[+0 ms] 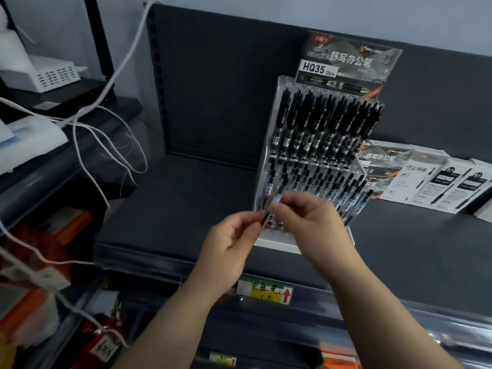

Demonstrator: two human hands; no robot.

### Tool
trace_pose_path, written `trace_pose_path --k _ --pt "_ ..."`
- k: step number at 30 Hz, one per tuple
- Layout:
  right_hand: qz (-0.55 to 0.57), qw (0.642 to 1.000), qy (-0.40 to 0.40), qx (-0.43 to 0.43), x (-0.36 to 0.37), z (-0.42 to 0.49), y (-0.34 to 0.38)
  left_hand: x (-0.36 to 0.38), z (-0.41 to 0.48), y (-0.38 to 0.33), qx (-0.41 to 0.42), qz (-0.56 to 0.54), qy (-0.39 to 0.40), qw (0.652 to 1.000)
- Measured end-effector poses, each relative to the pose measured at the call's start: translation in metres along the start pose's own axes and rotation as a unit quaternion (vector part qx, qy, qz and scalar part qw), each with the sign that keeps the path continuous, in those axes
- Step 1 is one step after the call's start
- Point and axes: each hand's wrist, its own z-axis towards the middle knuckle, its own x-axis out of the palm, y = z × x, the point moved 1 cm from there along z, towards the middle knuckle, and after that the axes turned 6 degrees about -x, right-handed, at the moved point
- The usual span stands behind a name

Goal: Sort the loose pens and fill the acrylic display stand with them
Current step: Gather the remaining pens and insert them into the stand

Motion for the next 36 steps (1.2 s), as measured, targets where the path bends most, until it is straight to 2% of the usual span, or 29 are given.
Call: trace_pose_path --k 3,5,9,15,22,27,31,36 --pt "-0.004 0.995 -0.094 -0.026 -0.008 0.008 0.009 -0.014 0.013 0.019 -0.021 0.051 -0.074 0.996" --pt "-0.031 0.991 -0.118 -0.047 -0.008 0.013 0.009 -0.018 0.019 0.03 -0.026 0.108 -0.084 0.99" --pt "-0.109 0.987 -0.106 -0.048 0.002 0.019 -0.005 -0.009 0.026 0.041 0.003 0.184 -0.062 0.981" --pt "-0.255 0.963 -0.048 -0.067 0.016 0.021 -0.019 -0.001 0.029 0.045 0.034 0.233 -0.097 0.967" --pt "-0.282 0.957 -0.022 -0.071 0.02 0.024 -0.014 0.0 0.029 0.044 0.028 0.235 -0.094 0.967" --pt "-0.335 0.939 0.06 -0.044 0.012 0.016 -0.021 0.002 0.024 0.042 0.014 0.234 -0.11 0.966" --pt "-0.326 0.943 0.048 -0.045 -0.02 -0.004 -0.034 0.026 0.008 0.034 0.071 0.208 -0.155 0.963" --pt "-0.336 0.941 -0.023 -0.028 -0.097 -0.035 -0.072 0.105 0.001 0.019 0.156 0.255 -0.057 0.952"
